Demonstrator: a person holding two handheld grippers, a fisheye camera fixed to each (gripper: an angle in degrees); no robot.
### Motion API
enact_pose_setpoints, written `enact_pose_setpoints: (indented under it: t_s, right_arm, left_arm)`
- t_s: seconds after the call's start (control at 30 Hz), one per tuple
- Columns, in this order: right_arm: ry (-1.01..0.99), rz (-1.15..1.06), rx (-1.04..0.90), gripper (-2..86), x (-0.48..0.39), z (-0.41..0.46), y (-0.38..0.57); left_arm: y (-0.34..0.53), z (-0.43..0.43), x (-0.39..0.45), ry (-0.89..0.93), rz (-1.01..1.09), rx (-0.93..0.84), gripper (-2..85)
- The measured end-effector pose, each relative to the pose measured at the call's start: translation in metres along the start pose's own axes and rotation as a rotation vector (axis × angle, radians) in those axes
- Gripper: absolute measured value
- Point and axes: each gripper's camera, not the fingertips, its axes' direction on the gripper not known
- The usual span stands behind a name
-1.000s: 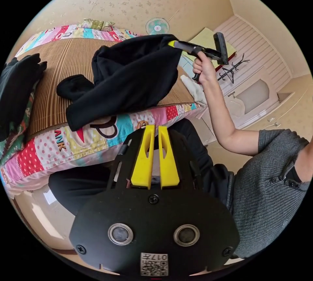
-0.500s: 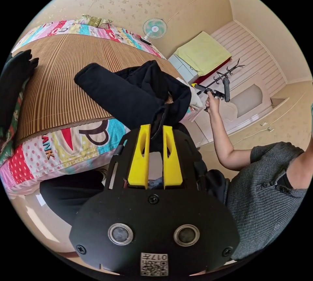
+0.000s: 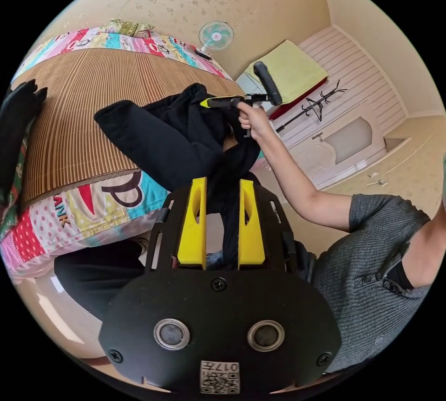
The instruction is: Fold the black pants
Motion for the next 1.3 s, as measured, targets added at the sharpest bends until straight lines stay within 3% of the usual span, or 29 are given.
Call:
enact_pose_setpoints:
  t_s: [0.1,0.2,0.37,0.43,0.53,0.57,0.67,0.73,0.8,0.87,0.9,0.97,1.0,1.07,1.1,1.23,1.3]
  right_arm:
    - [0.064,-0.126,0.113,2.8,-0.05,-0.04,0.066]
    - [-0.031,-0.144,0.065,2.7,-0.066,-0.025,0.11]
    - [-0.192,-0.216,0.016,2.6,-0.084,-0.005,0.138]
    - [-0.203,-0.313,-0.004,2.7,-0.098,-0.005,0.132]
    - [-0.21,-0.511,-0.089,2.8,-0.119,-0.014,0.114]
    - [-0.218,-0.555,-0.094,2.8,-0.116,-0.03,0.104]
    - [-0.12,-0.287,0.136,3.4,-0.056,-0.101,0.078]
    - [0.017,-0.093,0.193,6.6,-0.014,-0.111,0.069]
    - [0.252,0.088,-0.045,11.6,0.033,-0.046,0.046]
    - [0.205,0.145,-0.337,11.2,0.06,0.028,0.038]
    - [0.093,0.141,-0.374,9.0,0.063,0.05,0.042]
    - [0.143,0.132,-0.299,6.5,0.055,0.042,0.051]
    - [0.186,0.161,-0.262,5.2,0.053,0.027,0.054]
    - [0.241,0.227,-0.175,3.7,0.051,-0.011,0.055]
    - [0.335,0.269,-0.075,3.0,0.05,-0.05,0.055]
    - [0.545,0.301,0.276,1.9,0.039,-0.178,0.034]
    - [0.631,0.2,0.511,1.8,0.026,-0.243,-0.006]
  left_arm:
    - [0.004,-0.01,-0.033,0.078,-0.09,0.055,12.0]
    - [-0.009,0.001,-0.075,0.215,-0.197,0.102,13.2]
    - [-0.072,0.086,-0.144,0.508,-0.4,0.012,21.8]
    - [-0.094,0.116,-0.151,0.519,-0.424,-0.04,22.7]
    - [-0.114,0.148,-0.149,0.487,-0.435,-0.1,20.4]
    - [-0.114,0.144,-0.147,0.504,-0.415,-0.044,14.6]
    - [-0.103,0.129,-0.144,0.427,-0.387,0.016,1.4]
    - [-0.095,0.128,-0.145,0.422,-0.397,0.013,1.2]
    - [-0.083,0.129,-0.152,0.435,-0.462,0.026,2.8]
    - [-0.071,0.124,-0.156,0.544,-0.473,0.112,10.9]
    - [-0.069,0.123,-0.156,0.567,-0.464,0.131,13.7]
    - [-0.069,0.123,-0.153,0.567,-0.432,0.126,22.8]
    - [-0.07,0.123,-0.152,0.539,-0.433,0.109,22.8]
    - [-0.079,0.13,-0.141,0.389,-0.417,0.02,11.7]
    - [-0.083,0.13,-0.137,0.385,-0.402,0.009,10.4]
    - [-0.106,0.08,-0.06,0.598,-0.107,0.092,5.9]
    - [-0.114,0.039,-0.019,0.73,0.036,0.184,5.6]
